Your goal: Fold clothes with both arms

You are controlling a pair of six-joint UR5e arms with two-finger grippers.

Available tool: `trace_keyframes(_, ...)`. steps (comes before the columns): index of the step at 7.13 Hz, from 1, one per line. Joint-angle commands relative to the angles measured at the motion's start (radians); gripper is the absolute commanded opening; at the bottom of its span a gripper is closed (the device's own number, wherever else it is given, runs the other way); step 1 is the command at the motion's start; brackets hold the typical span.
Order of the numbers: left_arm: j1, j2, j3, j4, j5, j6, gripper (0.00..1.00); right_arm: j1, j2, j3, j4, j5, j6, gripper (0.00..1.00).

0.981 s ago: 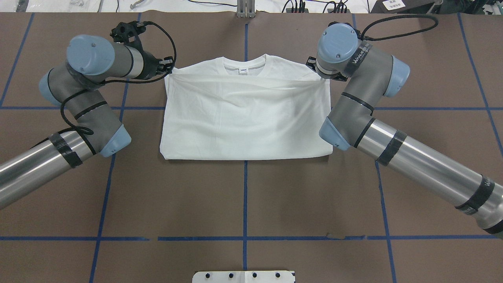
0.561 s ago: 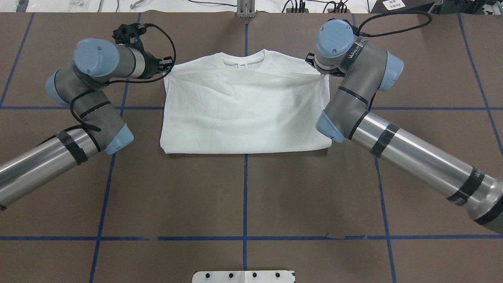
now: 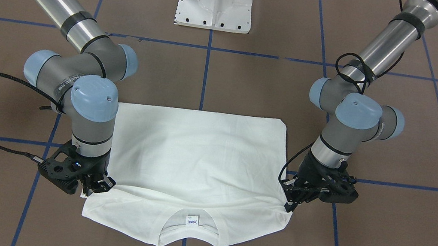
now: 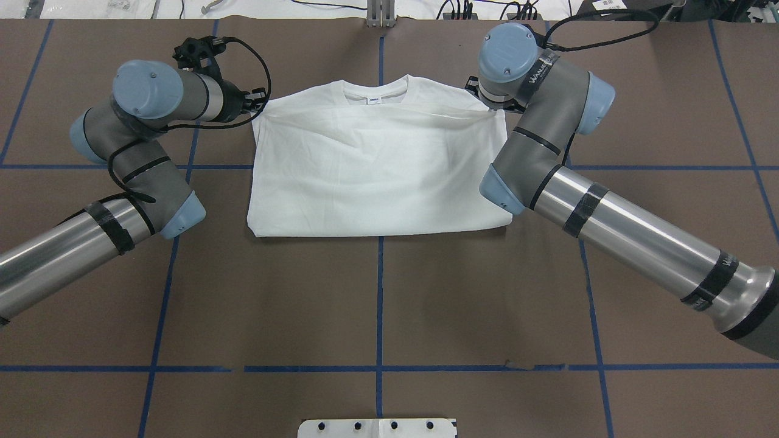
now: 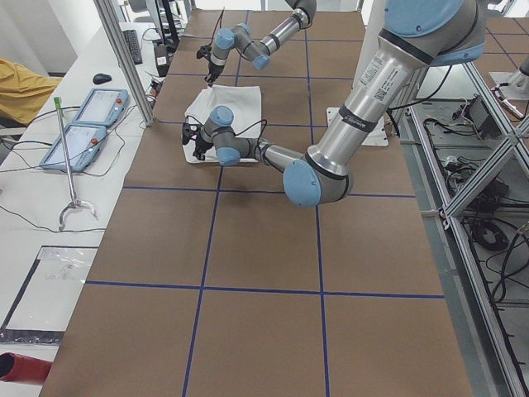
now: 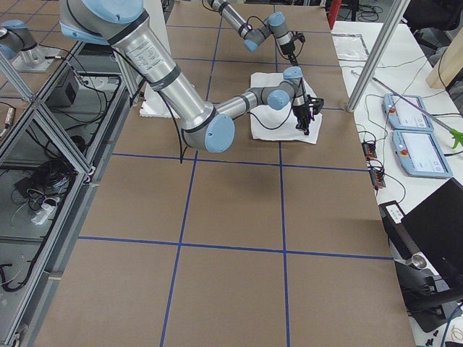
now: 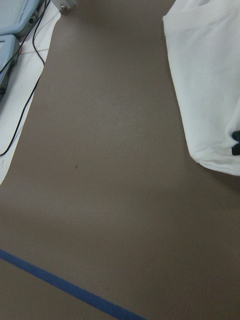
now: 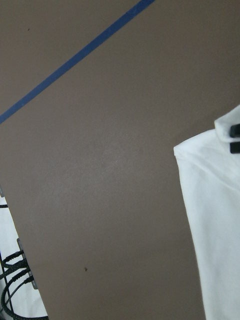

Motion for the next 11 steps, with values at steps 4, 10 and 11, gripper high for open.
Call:
trace_keyframes(4,-0.005,0.040,-0.011,-0.050,-0.003,0.049,0.51,-0.009,-0.180,0.256,0.020,0.086,0.123,0.70)
trace_keyframes(10,-0.005,0.046,-0.031,-0.041,0.000,0.049,0.54,-0.238,-0.497,0.614,0.078,-0.033,0.494,0.80)
trace_keyframes(11,-0.005,0.046,-0.031,-0.041,0.000,0.049,0.54,-0.247,-0.498,0.615,0.077,-0.044,0.502,0.80)
